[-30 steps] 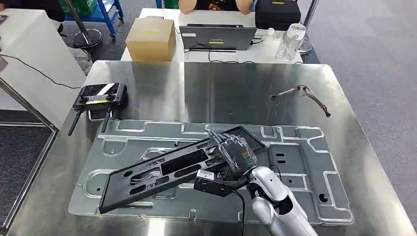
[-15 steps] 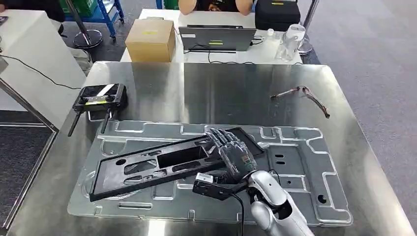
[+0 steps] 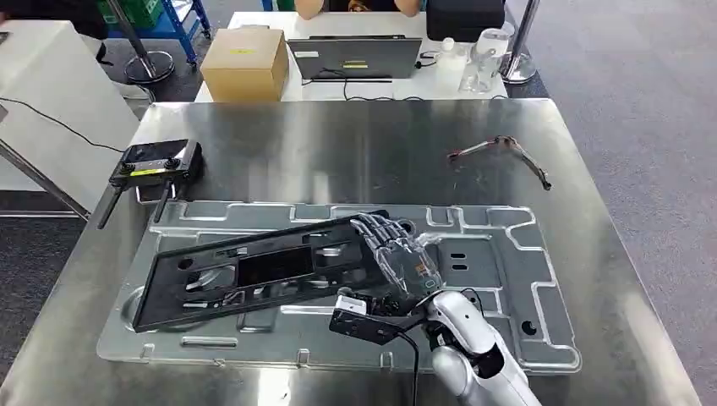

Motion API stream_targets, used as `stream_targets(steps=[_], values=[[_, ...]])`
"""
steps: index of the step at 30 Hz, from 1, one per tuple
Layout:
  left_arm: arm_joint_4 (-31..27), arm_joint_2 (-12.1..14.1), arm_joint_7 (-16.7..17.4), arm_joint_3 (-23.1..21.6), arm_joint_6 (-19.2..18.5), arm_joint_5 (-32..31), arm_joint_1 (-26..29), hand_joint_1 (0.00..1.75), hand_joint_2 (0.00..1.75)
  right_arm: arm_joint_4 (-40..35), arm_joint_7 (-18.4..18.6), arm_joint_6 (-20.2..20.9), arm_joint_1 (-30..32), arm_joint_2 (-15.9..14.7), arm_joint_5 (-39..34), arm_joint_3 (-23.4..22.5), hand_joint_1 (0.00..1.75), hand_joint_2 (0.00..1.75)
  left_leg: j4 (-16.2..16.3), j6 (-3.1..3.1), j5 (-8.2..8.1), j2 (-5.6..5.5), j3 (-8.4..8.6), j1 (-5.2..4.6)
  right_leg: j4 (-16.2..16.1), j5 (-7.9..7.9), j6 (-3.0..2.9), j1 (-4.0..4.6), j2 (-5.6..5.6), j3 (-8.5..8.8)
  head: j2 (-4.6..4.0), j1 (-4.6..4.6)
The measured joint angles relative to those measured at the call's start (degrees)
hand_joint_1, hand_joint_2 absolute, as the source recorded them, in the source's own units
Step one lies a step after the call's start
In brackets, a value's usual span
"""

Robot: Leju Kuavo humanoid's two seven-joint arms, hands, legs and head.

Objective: Take the parts from the cabinet and place them on the table.

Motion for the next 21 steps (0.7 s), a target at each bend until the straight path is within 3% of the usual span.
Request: stream_targets(steps=[1, 3, 4, 5, 6, 7, 9, 10, 15, 16, 17, 18, 19, 21], values=[[0.00, 0.00, 0.00, 0.00, 0.00, -0.02, 0.03, 0.00, 0.00, 0.00, -0.02, 0.00, 0.00, 0.00, 0.00, 0.00, 0.00, 0.00, 1.80, -0.25, -2.33, 0.07, -0.59, -0.01, -0.12, 0.27, -0.43, 0.00, -0.08, -0.25, 0.00, 0.00], [0.00, -0.02, 0.02, 0.00, 0.00, -0.04, 0.04, 0.00, 0.00, 0.00, -0.11, 0.00, 0.05, 0.00, 0.00, 0.00, 0.00, 0.00, 10.21, -0.59, -7.71, 0.07, -3.19, 0.02, -0.07, 0.58, -0.85, 0.18, -0.40, -0.73, -0.02, 0.00], [0.00, -0.02, 0.02, 0.00, 0.00, -0.04, 0.02, 0.00, 0.00, 0.00, -0.11, 0.00, 0.07, 0.00, 0.00, 0.00, 0.00, 0.00, 14.59, -0.67, -9.62, 0.06, -4.65, 0.01, 0.03, 0.73, -0.91, 0.32, -0.51, -1.06, 0.00, 0.00], [0.00, -0.02, 0.02, 0.00, 0.00, -0.04, -0.01, 0.00, 0.00, 0.00, -0.11, 0.00, 0.08, 0.00, 0.00, 0.00, 0.00, 0.00, 17.34, -0.61, -10.26, 0.06, -5.25, 0.00, 0.23, 0.78, -0.90, 0.45, -0.61, -1.36, 0.00, 0.00], [0.00, -0.02, 0.02, 0.00, 0.07, -0.04, 0.01, 0.00, 0.00, 0.00, -0.11, 0.00, 0.09, 0.00, 0.00, 0.00, 0.00, 0.00, 16.78, -0.41, -9.31, 0.06, -4.29, -0.01, 0.38, 0.79, -0.91, 0.55, -0.64, -1.51, -0.02, 0.00], [0.00, 0.00, 0.02, 0.00, 0.07, -0.04, 0.08, 0.00, 0.00, 0.00, -0.11, 0.00, 0.08, 0.00, 0.00, 0.00, 0.00, 0.00, 13.76, -0.14, -7.43, 0.06, -2.27, -0.02, 0.50, 0.79, -0.91, 0.64, -0.61, -1.51, 0.00, 0.00], [0.00, 0.02, 0.02, 0.00, 0.07, -0.02, 0.04, 0.00, 0.00, -0.02, -0.11, 0.00, -0.01, 0.00, 0.00, 0.00, 0.00, 0.00, 3.44, 0.91, -2.74, -0.10, 3.50, -0.30, 0.66, 0.79, -0.91, 0.87, -0.49, -1.37, -0.02, 0.00], [-0.09, 0.29, 0.02, 0.00, 0.07, -0.02, -0.05, 0.00, 0.00, -0.04, -0.11, 0.00, 0.01, 0.00, 0.00, 0.00, 0.00, 0.00, 0.98, 1.51, -3.82, -0.27, 4.82, -0.45, 0.57, 0.92, -0.70, 0.82, -0.53, -1.55, -0.02, 0.07], [-0.09, 0.31, 0.02, 0.00, 0.07, -0.02, -0.09, 0.00, 0.00, -0.07, -0.11, 0.00, -0.04, 0.00, 0.00, 0.00, 0.00, 0.00, 0.76, 1.49, -3.91, -0.25, 5.09, -0.56, 0.57, 1.02, -0.55, 0.96, -0.55, -1.64, -0.02, 0.09], [-0.09, 0.17, 0.02, 0.00, 0.07, -0.02, -0.05, 0.00, 0.00, -0.13, -0.11, 0.00, -0.13, 0.00, 0.00, 0.00, 0.00, 0.00, -0.33, 1.46, -3.39, -0.22, 5.29, -0.82, 0.59, 1.29, -0.23, 0.81, -0.48, -1.78, -0.02, 0.04], [-0.09, 0.17, 0.02, 0.00, 0.02, -0.02, -0.03, 0.00, 0.00, -0.18, -0.13, 0.00, -0.07, 0.00, 0.00, 0.00, 0.00, 0.00, -0.54, 1.68, -3.04, -0.23, 5.12, -1.22, 0.12, 2.10, 0.87, 0.31, -0.47, -1.97, 0.00, -0.02], [-0.09, 0.13, 0.02, 0.00, 0.07, -0.04, -0.21, 0.00, 0.00, -0.35, -0.09, 0.00, -0.13, -0.04, 0.00, 0.00, 0.00, 0.00, -2.99, 2.64, -1.15, 0.35, 5.19, -0.62, 1.10, -0.15, 1.70, 0.46, -0.36, -2.49, 0.00, 0.07], [-0.09, 0.15, 0.02, 0.00, 0.09, -0.04, -0.27, 0.00, 0.00, -0.35, -0.13, 0.00, -0.17, -0.04, 0.00, 0.00, 0.00, 0.00, -3.00, 3.07, -0.80, 0.42, 4.74, -0.64, 4.18, -3.14, 1.65, 0.42, -0.29, -3.49, 0.00, 0.04], [-0.09, 0.15, 0.02, 0.00, 0.15, -0.11, -0.33, 0.00, 0.00, -0.33, -0.11, 0.00, -0.08, -0.04, 0.00, 0.00, 0.00, 0.00, -2.75, 3.18, -0.15, 0.53, 3.46, -0.85, 12.75, -8.44, 1.93, 0.38, -0.28, -6.18, -0.02, 0.07]])
